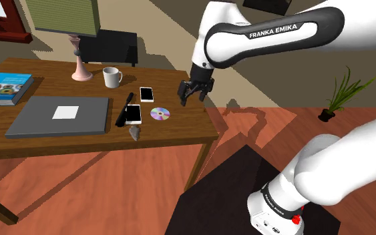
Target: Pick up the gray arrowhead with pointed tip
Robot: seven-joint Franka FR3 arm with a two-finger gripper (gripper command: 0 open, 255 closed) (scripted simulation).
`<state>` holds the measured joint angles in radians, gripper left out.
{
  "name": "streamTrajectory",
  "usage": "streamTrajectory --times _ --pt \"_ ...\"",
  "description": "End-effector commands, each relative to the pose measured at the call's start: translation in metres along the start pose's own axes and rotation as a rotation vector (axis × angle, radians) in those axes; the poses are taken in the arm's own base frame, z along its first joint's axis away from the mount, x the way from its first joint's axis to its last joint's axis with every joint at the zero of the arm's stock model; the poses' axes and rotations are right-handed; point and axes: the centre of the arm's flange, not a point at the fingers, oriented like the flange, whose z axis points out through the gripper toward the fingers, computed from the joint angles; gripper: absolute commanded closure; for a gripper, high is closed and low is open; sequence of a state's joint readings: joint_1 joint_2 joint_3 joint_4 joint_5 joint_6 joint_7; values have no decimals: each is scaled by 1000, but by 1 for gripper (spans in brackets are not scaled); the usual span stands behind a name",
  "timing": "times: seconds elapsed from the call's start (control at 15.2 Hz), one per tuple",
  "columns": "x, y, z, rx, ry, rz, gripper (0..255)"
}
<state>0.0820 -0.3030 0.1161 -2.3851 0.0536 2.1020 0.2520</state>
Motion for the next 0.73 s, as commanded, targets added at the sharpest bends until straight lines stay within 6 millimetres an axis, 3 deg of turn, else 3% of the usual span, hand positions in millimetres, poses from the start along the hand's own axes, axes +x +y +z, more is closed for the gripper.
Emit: streamTrajectory --times 0.0,0.66 --pt "15 -15 19 0 -2 3 0" --pt "82 -89 108 -5 -19 15 0"
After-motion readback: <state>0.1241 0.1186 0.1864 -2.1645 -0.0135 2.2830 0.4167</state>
